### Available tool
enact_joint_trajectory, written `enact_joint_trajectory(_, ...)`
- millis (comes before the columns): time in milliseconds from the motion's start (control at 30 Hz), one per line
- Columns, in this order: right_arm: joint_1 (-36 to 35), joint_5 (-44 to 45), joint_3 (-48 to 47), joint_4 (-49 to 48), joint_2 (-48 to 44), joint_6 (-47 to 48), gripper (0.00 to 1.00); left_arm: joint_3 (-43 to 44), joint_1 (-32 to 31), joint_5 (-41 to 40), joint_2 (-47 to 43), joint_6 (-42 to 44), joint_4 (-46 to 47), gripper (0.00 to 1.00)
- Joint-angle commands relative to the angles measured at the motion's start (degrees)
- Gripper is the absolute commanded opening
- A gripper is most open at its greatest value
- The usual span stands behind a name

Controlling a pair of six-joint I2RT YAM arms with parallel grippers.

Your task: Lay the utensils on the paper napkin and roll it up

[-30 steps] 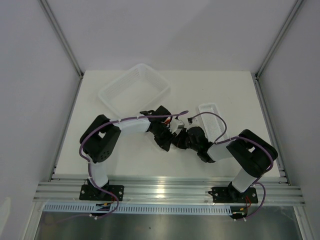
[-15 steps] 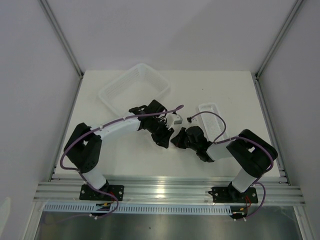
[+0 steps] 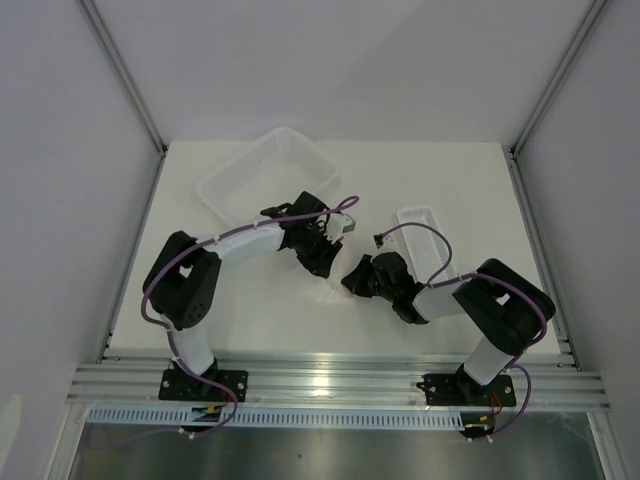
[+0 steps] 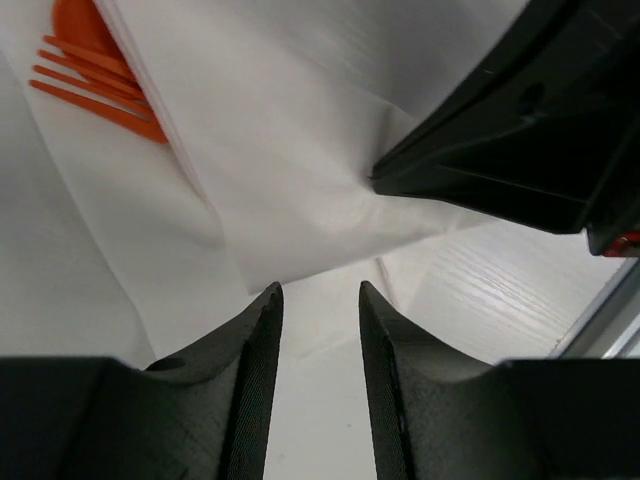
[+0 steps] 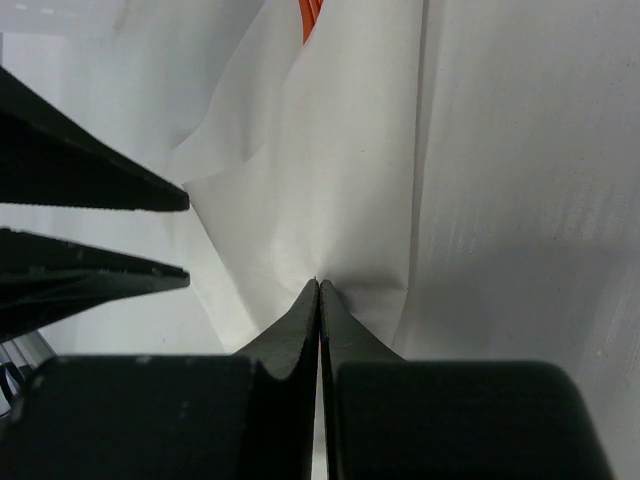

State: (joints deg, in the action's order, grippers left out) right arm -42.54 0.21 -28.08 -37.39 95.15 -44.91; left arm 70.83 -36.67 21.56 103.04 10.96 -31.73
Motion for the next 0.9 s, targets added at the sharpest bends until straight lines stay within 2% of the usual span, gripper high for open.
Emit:
enact_joint_trajectory(0,-0.26,1.90,-1.28,1.70,0.91,1.49,0.00,0.12,1.60,-1.79,-1.35,-2.26,5.87,0.41)
enact_joint_trajectory(100,-0.35,1.81,-1.02,1.35,1.17,1.49,0.00,1.49,1.68,-1.70,-1.19,-1.56,5.64,0.40)
enact_joint_trajectory(267,-0.35,2.52,-0.75,1.88,0.82,1.57,0.00,5.11,1.42,-2.31,1.54,-0.50,3.95,0.23)
enact_joint_trajectory(367,-0.43,2.78,-0.66,1.88,0.65,1.49,0.00,5.55,0.54,-1.96,3.39,0.11,2.72,0.17)
enact_joint_trajectory(600,-0.35,2.78,-1.19,2.05,0.65,1.40,0.00,5.55,0.19,-1.08,6.82,-0.94,-0.44,0.17)
enact_joint_trajectory(867,-0.43,2.34,-1.46,2.05,0.64,1.57,0.00,7.04,0.37,0.85,9.89,-1.82,-5.45,0.21)
